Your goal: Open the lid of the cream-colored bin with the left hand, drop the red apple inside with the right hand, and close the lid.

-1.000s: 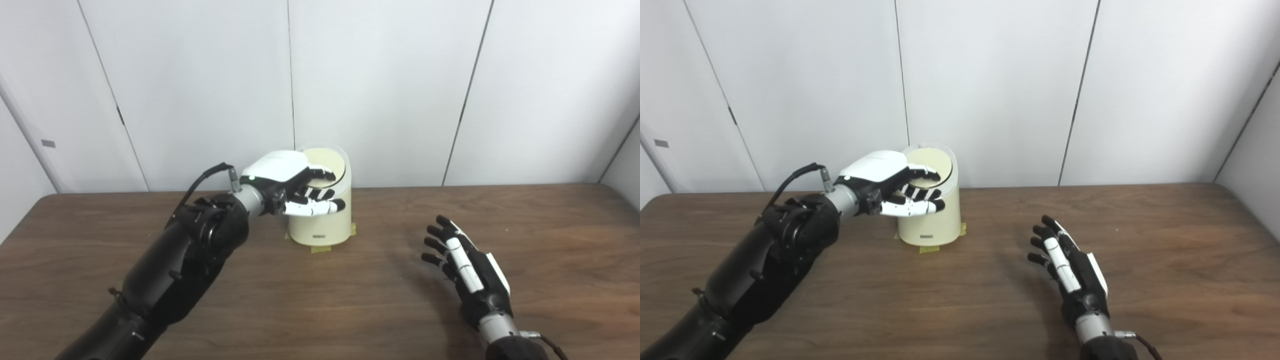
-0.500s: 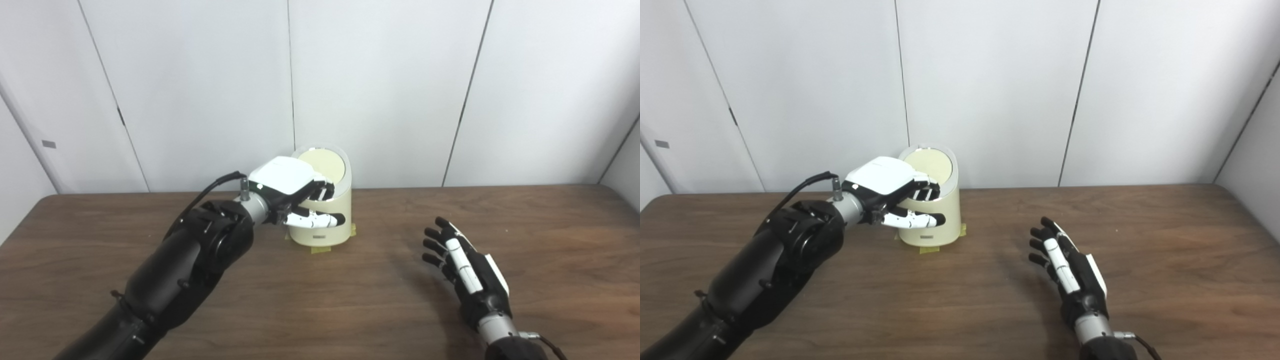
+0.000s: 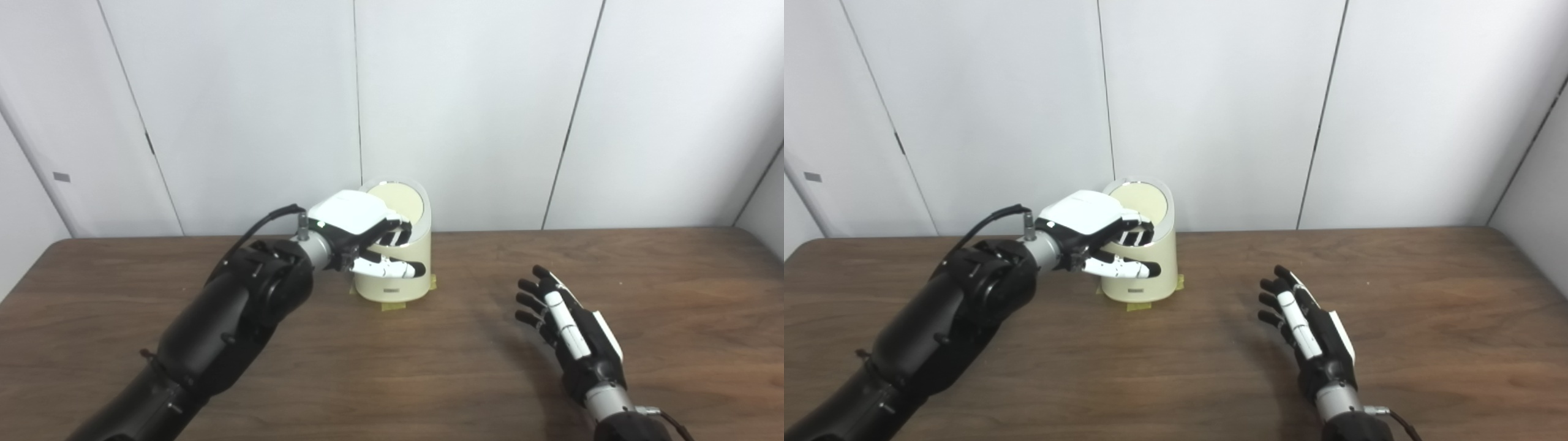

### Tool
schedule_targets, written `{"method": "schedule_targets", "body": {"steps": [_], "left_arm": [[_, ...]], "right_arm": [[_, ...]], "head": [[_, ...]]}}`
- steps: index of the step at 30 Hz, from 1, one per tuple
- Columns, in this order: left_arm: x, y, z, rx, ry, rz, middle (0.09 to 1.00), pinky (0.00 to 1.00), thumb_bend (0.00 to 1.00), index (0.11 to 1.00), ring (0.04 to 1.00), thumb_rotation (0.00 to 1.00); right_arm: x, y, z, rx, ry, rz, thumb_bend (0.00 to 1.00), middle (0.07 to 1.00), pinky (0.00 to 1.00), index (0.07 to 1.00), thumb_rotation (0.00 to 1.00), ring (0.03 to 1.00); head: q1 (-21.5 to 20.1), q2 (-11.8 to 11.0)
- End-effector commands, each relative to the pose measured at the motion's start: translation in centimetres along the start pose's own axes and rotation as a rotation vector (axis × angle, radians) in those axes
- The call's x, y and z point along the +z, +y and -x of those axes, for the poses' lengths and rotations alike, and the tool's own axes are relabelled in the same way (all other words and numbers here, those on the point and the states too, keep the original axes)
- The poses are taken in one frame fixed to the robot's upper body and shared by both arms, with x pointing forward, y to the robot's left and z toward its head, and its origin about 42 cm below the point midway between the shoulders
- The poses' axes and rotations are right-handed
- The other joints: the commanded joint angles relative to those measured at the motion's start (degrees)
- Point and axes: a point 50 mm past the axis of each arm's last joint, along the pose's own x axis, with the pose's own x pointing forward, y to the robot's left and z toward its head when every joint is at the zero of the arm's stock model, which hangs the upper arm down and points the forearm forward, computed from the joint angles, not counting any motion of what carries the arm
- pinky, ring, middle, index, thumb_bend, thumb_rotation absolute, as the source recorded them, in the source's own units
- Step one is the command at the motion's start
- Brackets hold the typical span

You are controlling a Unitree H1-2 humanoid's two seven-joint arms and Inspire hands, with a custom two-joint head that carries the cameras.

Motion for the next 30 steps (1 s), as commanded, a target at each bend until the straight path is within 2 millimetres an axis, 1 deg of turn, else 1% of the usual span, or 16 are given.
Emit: {"method": "schedule_targets", "body": {"steps": [1, 4, 8, 10, 11, 12, 14, 17, 18, 21, 25, 26, 27, 28, 29, 30], "left_arm": [[-0.3, 0.2, 0.5, 0.024, -0.015, 0.093, 0.875, 0.82, 0.59, 0.855, 0.884, 0.74], [-0.6, 1.0, 1.4, 0.127, -0.050, 0.209, 0.872, 0.78, 0.53, 0.857, 0.869, 0.69], [-1.1, 1.7, 3.2, 0.290, -0.065, 0.396, 0.873, 0.77, 0.50, 0.861, 0.859, 0.66], [-1.3, 1.6, 4.4, 0.372, -0.074, 0.511, 0.870, 0.77, 0.47, 0.869, 0.853, 0.63], [-1.5, 1.4, 4.8, 0.406, -0.085, 0.561, 0.860, 0.77, 0.40, 0.875, 0.840, 0.59], [-1.8, 1.1, 5.2, 0.433, -0.090, 0.599, 0.860, 0.77, 0.40, 0.876, 0.839, 0.59], [-2.5, 0.2, 6.0, 0.476, -0.089, 0.660, 0.861, 0.77, 0.37, 0.880, 0.835, 0.61], [-3.8, -1.5, 7.0, 0.526, -0.060, 0.739, 0.853, 0.77, 0.35, 0.876, 0.822, 0.54], [-4.2, -2.1, 7.4, 0.531, -0.042, 0.762, 0.854, 0.77, 0.35, 0.878, 0.823, 0.53], [-5.4, -4.2, 8.8, 0.526, 0.022, 0.840, 0.859, 0.80, 0.33, 0.890, 0.838, 0.55], [-6.4, -7.3, 10.6, 0.541, 0.094, 1.006, 0.877, 0.83, 0.30, 0.907, 0.865, 0.49], [-6.5, -8.1, 11.1, 0.544, 0.111, 1.027, 0.881, 0.83, 0.29, 0.911, 0.868, 0.50], [-6.6, -8.9, 11.5, 0.544, 0.130, 1.046, 0.881, 0.83, 0.29, 0.911, 0.871, 0.53], [-6.6, -9.6, 11.9, 0.541, 0.143, 1.061, 0.879, 0.87, 0.29, 0.910, 0.876, 0.57], [-6.6, -10.3, 12.2, 0.539, 0.151, 1.080, 0.878, 0.88, 0.28, 0.909, 0.878, 0.59], [-6.6, -11.0, 12.5, 0.538, 0.157, 1.105, 0.876, 0.86, 0.26, 0.910, 0.870, 0.61]], "right_arm": [[2.3, 0.7, -0.6, 0.014, -0.080, -0.011, 0.53, 0.836, 0.76, 0.911, 0.74, 0.839], [2.3, 0.7, -0.6, 0.012, -0.080, -0.013, 0.52, 0.834, 0.75, 0.907, 0.74, 0.836], [2.4, 0.8, -0.6, 0.010, -0.077, -0.021, 0.50, 0.837, 0.74, 0.908, 0.75, 0.834], [2.4, 0.8, -0.7, 0.010, -0.078, -0.023, 0.49, 0.837, 0.73, 0.904, 0.74, 0.835], [2.4, 0.8, -0.7, 0.009, -0.078, -0.022, 0.48, 0.835, 0.73, 0.902, 0.75, 0.836], [2.4, 0.8, -0.8, 0.012, -0.080, -0.021, 0.48, 0.835, 0.73, 0.902, 0.75, 0.836], [2.5, 0.9, -0.8, 0.012, -0.082, -0.024, 0.48, 0.833, 0.72, 0.901, 0.76, 0.835], [2.6, 1.0, -0.9, 0.014, -0.085, -0.029, 0.47, 0.824, 0.71, 0.898, 0.76, 0.827], [2.6, 1.0, -0.9, 0.016, -0.085, -0.028, 0.47, 0.828, 0.71, 0.900, 0.78, 0.833], [2.6, 1.0, -0.8, 0.014, -0.088, -0.026, 0.48, 0.828, 0.72, 0.894, 0.79, 0.834], [2.7, 1.0, -0.8, 0.011, -0.089, -0.028, 0.48, 0.825, 0.72, 0.892, 0.80, 0.831], [2.7, 0.9, -0.8, 0.010, -0.089, -0.029, 0.48, 0.824, 0.72, 0.891, 0.80, 0.831], [2.7, 0.9, -0.8, 0.009, -0.088, -0.030, 0.48, 0.822, 0.72, 0.889, 0.81, 0.829], [2.6, 0.9, -0.8, 0.009, -0.087, -0.030, 0.49, 0.822, 0.72, 0.890, 0.81, 0.830], [2.6, 0.9, -0.8, 0.008, -0.086, -0.031, 0.49, 0.823, 0.72, 0.889, 0.82, 0.831], [2.6, 0.9, -0.8, 0.011, -0.087, -0.032, 0.49, 0.820, 0.72, 0.889, 0.82, 0.829]], "head": [[-0.09, 0.08], [-0.03, 0.16], [-0.31, 0.32], [-0.26, 0.33], [-0.25, 0.28], [-0.29, 0.32], [-0.46, 0.30], [-0.65, 0.25], [-0.65, 0.25], [-0.68, 0.38], [-0.51, 0.53], [-0.54, 0.57], [-0.55, 0.58], [-0.57, 0.63], [-0.58, 0.70], [-0.58, 0.70]]}}
